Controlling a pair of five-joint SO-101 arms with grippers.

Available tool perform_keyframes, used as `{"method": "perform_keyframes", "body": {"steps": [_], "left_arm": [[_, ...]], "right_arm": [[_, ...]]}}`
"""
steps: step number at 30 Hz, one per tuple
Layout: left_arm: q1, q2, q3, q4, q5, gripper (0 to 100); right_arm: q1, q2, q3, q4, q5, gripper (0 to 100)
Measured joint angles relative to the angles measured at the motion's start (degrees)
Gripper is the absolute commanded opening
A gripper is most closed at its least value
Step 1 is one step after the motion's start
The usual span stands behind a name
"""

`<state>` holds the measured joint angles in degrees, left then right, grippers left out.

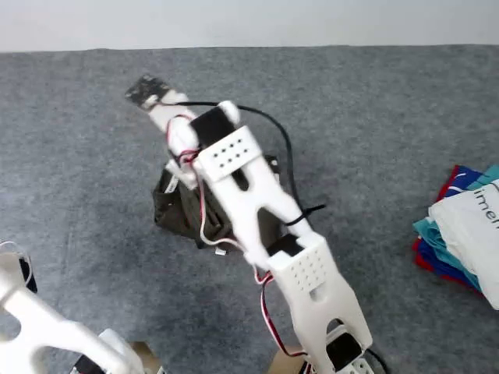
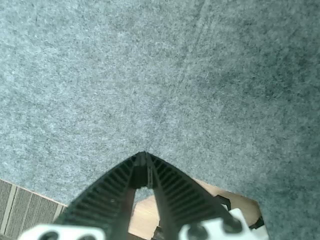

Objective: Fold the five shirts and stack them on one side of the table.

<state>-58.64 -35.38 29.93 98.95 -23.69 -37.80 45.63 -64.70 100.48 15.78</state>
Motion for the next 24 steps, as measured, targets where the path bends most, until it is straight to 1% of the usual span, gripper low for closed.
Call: {"method": "perform_keyframes", "body": {"steps": [2, 5, 9, 12, 18, 24], "left_arm": [[0.00, 0.00, 0.00, 0.00, 0.00, 0], [0.00, 0.00, 0.00, 0.00, 0.00, 0], [0.00, 0.00, 0.00, 0.00, 0.00, 0], [0.00, 0.00, 0.00, 0.00, 0.00, 0], [0.00, 0.00, 0.00, 0.00, 0.00, 0], [0.00, 0.00, 0.00, 0.00, 0.00, 0]], "right_arm": [[1.85, 0.00, 3.60, 0.00, 2.55, 0.6], [4.04, 0.00, 8.97, 0.00, 5.80, 0.9], [7.74, 0.00, 14.77, 0.00, 6.68, 0.9], [8.70, 0.00, 17.85, 0.00, 6.86, 0.9], [6.42, 0.00, 21.36, 0.00, 6.86, 0.9], [-2.37, 0.00, 21.45, 0.00, 6.86, 0.9]]}}
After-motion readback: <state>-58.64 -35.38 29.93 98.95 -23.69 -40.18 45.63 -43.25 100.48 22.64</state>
